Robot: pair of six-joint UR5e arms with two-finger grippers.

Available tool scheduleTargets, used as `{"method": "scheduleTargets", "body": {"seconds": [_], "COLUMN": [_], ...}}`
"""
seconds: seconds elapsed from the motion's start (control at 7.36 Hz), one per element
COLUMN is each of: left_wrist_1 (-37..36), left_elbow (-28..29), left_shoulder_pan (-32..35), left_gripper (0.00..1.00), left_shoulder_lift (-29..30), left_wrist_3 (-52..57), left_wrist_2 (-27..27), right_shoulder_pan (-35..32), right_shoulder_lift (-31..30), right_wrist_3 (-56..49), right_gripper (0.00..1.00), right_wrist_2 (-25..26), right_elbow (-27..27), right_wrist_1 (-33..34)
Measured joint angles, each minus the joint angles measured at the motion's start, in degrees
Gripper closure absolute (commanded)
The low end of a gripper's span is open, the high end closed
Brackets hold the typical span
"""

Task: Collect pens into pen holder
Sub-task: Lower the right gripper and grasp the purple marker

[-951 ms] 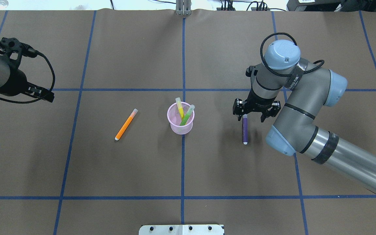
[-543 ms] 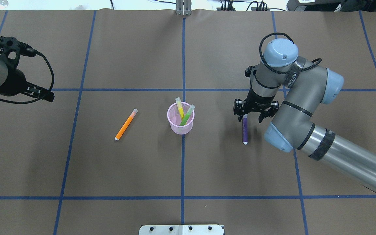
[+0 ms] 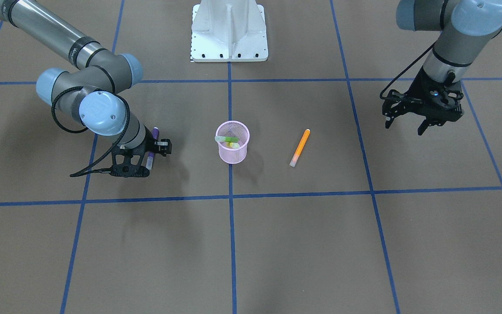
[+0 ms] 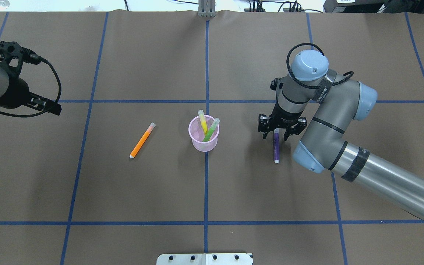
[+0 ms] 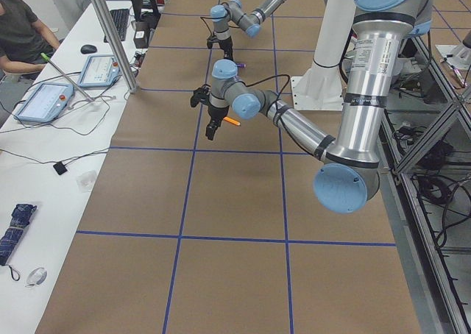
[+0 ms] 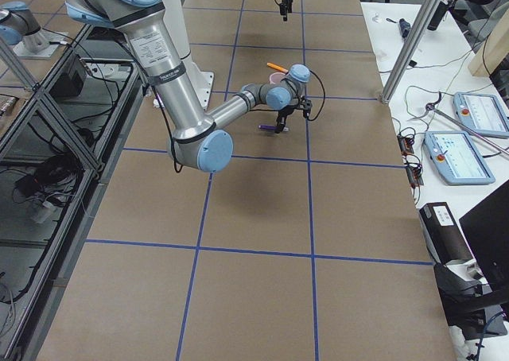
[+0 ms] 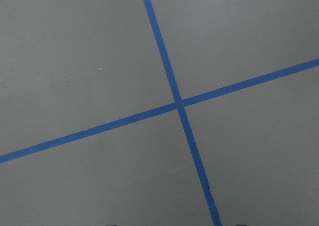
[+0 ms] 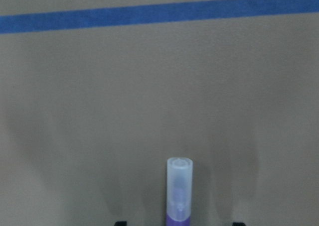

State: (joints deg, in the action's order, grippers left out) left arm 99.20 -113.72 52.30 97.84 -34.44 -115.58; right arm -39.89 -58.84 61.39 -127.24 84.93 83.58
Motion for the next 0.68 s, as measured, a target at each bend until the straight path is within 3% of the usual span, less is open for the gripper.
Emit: {"method": "scheduleTargets", "body": {"seconds": [0.68], "left_wrist_1": [0.02], "left_elbow": [0.13], "left_shoulder_pan": [-0.03], "left_gripper": [0.16], "left_shoulder_lift": [0.05], "left_wrist_3": [0.05], "left_wrist_2": [-0.02], "right_shoulder_pan": [-0.50], "right_shoulder_lift": [-0.50], "right_wrist_3": [1.10], "right_gripper": [1.00], "right_wrist_2": [0.34], "right_elbow": [2.80], "right_wrist_1": [-0.12]}}
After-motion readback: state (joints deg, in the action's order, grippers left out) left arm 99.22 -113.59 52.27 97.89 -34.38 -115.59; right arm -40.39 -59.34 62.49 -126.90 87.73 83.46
